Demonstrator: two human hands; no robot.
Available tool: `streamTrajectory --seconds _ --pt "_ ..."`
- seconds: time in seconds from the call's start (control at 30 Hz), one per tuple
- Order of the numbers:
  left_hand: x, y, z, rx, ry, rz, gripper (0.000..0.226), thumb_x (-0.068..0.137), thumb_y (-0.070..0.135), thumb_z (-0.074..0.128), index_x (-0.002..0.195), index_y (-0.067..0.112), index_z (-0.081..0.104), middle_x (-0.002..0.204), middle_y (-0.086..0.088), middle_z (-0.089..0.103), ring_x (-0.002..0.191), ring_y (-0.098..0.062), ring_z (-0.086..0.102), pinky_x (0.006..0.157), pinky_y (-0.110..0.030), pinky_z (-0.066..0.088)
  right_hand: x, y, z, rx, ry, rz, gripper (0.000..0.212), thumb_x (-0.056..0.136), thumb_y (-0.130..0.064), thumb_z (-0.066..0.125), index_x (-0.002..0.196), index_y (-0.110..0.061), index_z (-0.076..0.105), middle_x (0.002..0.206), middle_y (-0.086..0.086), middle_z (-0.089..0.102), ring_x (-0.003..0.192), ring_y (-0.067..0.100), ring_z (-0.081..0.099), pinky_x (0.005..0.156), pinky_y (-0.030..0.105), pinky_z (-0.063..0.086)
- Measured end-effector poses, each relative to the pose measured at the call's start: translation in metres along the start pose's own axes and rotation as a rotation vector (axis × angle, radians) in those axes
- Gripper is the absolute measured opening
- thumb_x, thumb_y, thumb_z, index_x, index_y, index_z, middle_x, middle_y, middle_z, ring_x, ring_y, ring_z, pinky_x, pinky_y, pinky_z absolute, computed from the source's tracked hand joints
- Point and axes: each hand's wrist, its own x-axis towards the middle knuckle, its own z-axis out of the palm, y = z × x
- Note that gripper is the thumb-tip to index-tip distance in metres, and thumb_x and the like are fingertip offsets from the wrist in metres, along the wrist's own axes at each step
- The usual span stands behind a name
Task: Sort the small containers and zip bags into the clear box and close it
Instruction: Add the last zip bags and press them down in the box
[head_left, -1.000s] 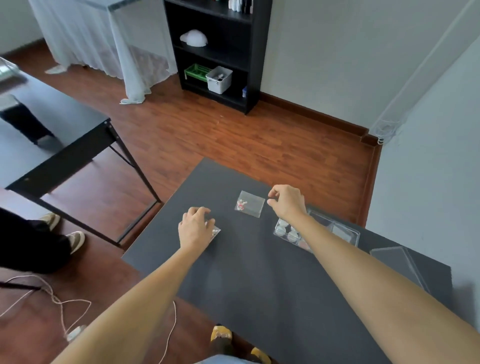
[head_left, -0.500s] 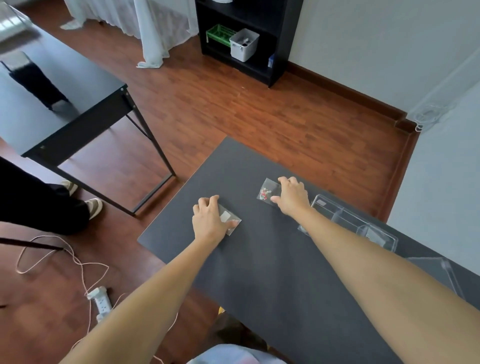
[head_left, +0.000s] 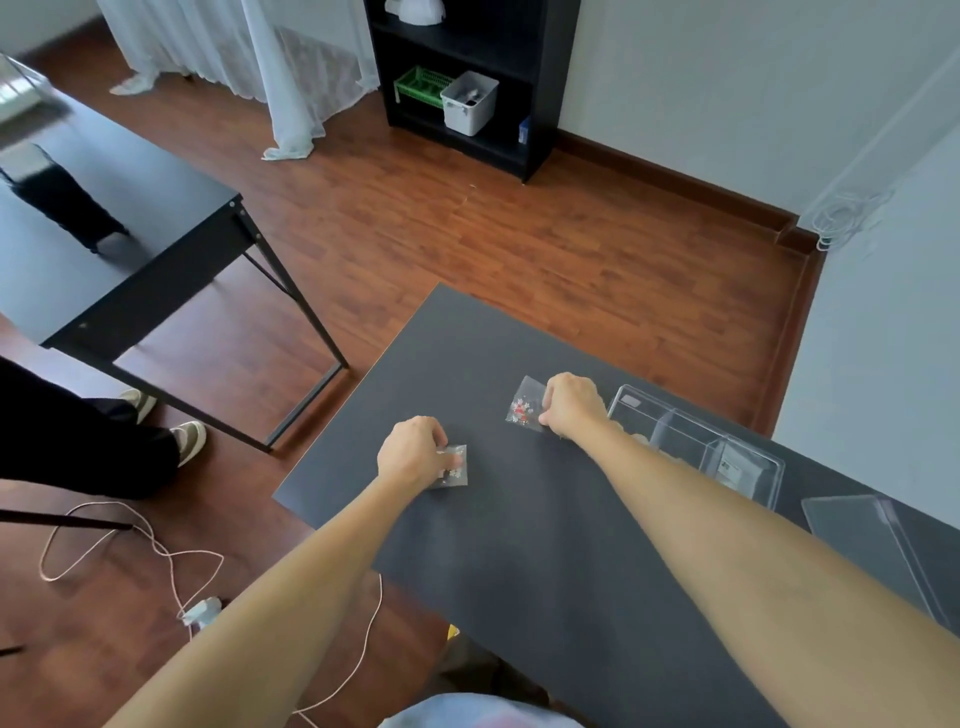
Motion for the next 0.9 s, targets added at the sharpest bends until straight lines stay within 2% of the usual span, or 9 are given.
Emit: streamTrajectory --seconds 0.07,0.17,0.27,0.37,0.5,0.53,0.63,0.73,0.9 --pt "-0.002 -0.001 0.0 0.05 -0.025 0.01 0.014 0.072 0.014 0.072 0.071 0.02 0.059 0.088 0.002 0.061 0.077 -0.022 0.057 0.061 -0.027 0.044 -0.009 -0.001 -0.005 0.099 0.005 -0.034 0.018 0.076 0.0 0.067 0.092 -0.007 0.063 0.104 0.013 0.068 0.097 0.032 0.064 0.081 0.039 0.056" --pt "-0.004 -0.004 0.001 0.089 -0.034 0.03 0.023 0.075 0.013 0.07 0.064 0.02 0.051 0.092 -0.003 0.061 0.077 -0.022 0.053 0.063 -0.028 0.043 -0.024 0.002 -0.017 0.228 0.054 -0.076 0.032 0.074 -0.001 0.065 0.095 -0.015 0.046 0.094 0.014 0.065 0.084 0.032 0.062 0.068 0.039 0.051" --pt "-0.008 -0.004 0.004 0.137 -0.046 0.024 0.026 0.079 0.014 0.068 0.062 0.02 0.05 0.086 -0.002 0.062 0.074 -0.023 0.055 0.06 -0.028 0.043 -0.038 0.014 -0.029 0.309 0.094 -0.138 0.054 0.075 0.003 0.062 0.117 -0.02 0.037 0.086 0.015 0.064 0.078 0.034 0.063 0.07 0.045 0.055" --pt "-0.017 0.0 0.004 0.18 -0.07 0.036 0.02 0.081 0.021 0.067 0.064 0.021 0.056 0.076 0.001 0.066 0.072 -0.024 0.061 0.056 -0.025 0.042 -0.05 0.034 -0.044 0.272 0.167 -0.224 0.072 0.078 0.006 0.056 0.135 -0.03 0.031 0.066 0.005 0.05 0.057 0.024 0.047 0.061 0.043 0.049" --pt "-0.025 0.012 0.007 0.169 -0.069 0.089 0.013 0.082 0.016 0.064 0.071 0.021 0.06 0.078 0.002 0.066 0.074 -0.023 0.062 0.06 -0.027 0.046 -0.068 0.07 -0.065 0.335 0.219 -0.201 0.067 0.079 0.008 0.055 0.131 -0.032 0.041 0.084 0.009 0.059 0.047 0.017 0.043 0.05 0.034 0.046" --pt "-0.026 0.018 0.007 0.133 -0.071 0.107 0.013 0.082 0.017 0.066 0.071 0.021 0.059 0.076 0.003 0.063 0.073 -0.022 0.06 0.062 -0.029 0.048 -0.073 0.08 -0.07 0.354 0.237 -0.18 0.062 0.08 0.007 0.055 0.129 -0.028 0.045 0.094 0.009 0.062 0.049 0.02 0.049 0.052 0.034 0.049" --pt "-0.028 0.043 0.007 0.025 -0.053 0.196 0.017 0.082 0.02 0.071 0.074 0.02 0.055 0.073 0.007 0.058 0.073 -0.019 0.056 0.064 -0.029 0.046 -0.086 0.112 -0.08 0.372 0.348 -0.116 0.041 0.087 0.001 0.057 0.124 -0.015 0.054 0.125 0.008 0.061 0.088 0.031 0.066 0.076 0.036 0.052" --pt "-0.032 0.077 0.007 -0.093 -0.016 0.3 0.015 0.082 0.017 0.069 0.078 0.02 0.055 0.077 0.005 0.059 0.071 -0.018 0.053 0.059 -0.025 0.042 -0.097 0.144 -0.085 0.409 0.457 -0.032 0.023 0.093 -0.002 0.05 0.111 -0.008 0.063 0.119 0.008 0.065 0.079 0.026 0.062 0.072 0.03 0.046" --pt "-0.045 0.139 0.018 -0.187 -0.02 0.441 0.017 0.083 0.004 0.061 0.08 0.02 0.066 0.082 0.006 0.065 0.077 -0.015 0.057 0.068 -0.025 0.045 -0.118 0.189 -0.08 0.458 0.571 0.113 0.027 0.09 0.002 0.048 0.101 -0.007 0.071 0.103 0.01 0.073 0.086 0.02 0.063 0.078 0.026 0.048"
